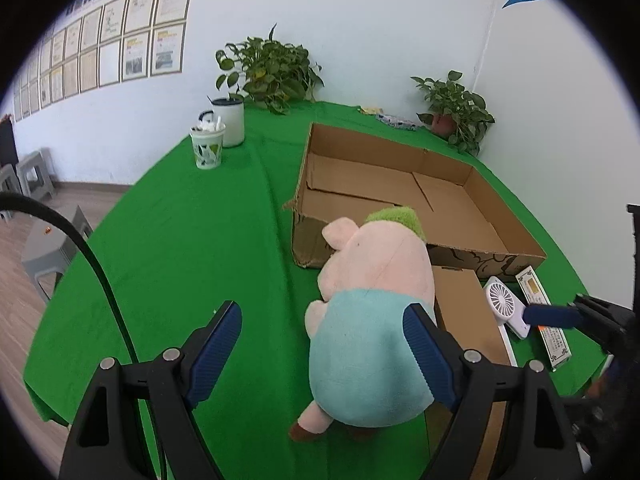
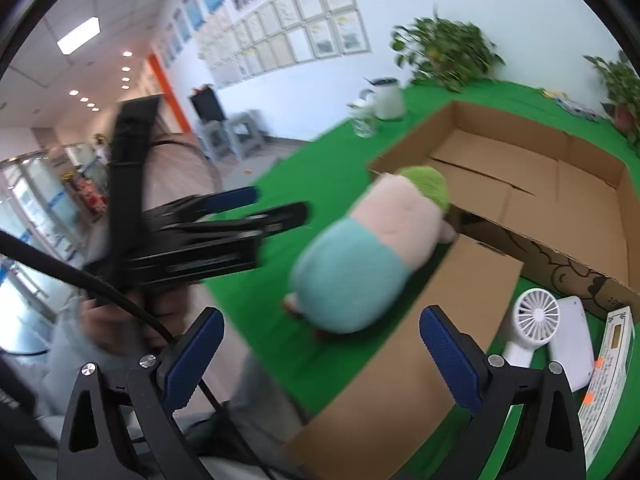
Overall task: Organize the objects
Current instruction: 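Close the left gripper on the plush pig while the right gripper grasps its other side, then lift the plush pig with both grippers and carry it over the open cardboard box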
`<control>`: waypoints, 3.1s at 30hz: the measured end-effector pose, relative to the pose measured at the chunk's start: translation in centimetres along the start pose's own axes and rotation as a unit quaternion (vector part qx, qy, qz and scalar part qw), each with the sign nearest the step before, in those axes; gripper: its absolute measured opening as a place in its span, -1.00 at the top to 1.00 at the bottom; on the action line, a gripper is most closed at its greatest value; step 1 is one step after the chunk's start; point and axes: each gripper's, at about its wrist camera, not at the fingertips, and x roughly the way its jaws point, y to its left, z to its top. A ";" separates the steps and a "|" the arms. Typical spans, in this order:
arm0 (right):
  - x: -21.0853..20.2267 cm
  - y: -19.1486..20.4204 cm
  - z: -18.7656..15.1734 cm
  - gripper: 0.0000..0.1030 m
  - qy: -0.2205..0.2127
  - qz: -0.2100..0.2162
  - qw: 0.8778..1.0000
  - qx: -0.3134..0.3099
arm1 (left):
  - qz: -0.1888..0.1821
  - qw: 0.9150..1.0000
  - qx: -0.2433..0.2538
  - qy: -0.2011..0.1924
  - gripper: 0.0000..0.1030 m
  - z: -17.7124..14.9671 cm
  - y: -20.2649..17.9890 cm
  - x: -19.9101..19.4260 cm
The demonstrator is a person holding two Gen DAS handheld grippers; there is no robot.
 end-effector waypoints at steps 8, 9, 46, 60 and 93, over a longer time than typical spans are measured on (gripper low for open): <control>3.7 -5.2 1.3 -0.91 0.008 -0.158 0.987 -0.032 | -0.071 0.997 0.014 0.035 -0.62 -1.2 -1.5 3.4; 3.8 -5.3 1.5 -0.91 0.006 -0.167 0.985 -0.038 | -0.078 0.996 0.012 0.038 -0.62 -1.2 -1.6 3.6; 14.4 -2.2 7.1 -0.87 0.114 -0.051 0.989 0.084 | -0.147 0.986 -0.013 0.075 -0.32 -3.9 -1.8 4.8; 9.6 -2.3 7.4 -0.56 0.038 -0.010 0.995 0.090 | -0.074 0.996 0.043 0.022 -0.11 -2.1 -5.6 0.3; -11.5 -13.1 30.7 -0.56 -0.200 -0.025 0.975 0.098 | -0.044 0.968 0.220 -0.112 -0.11 20.6 -18.2 -0.1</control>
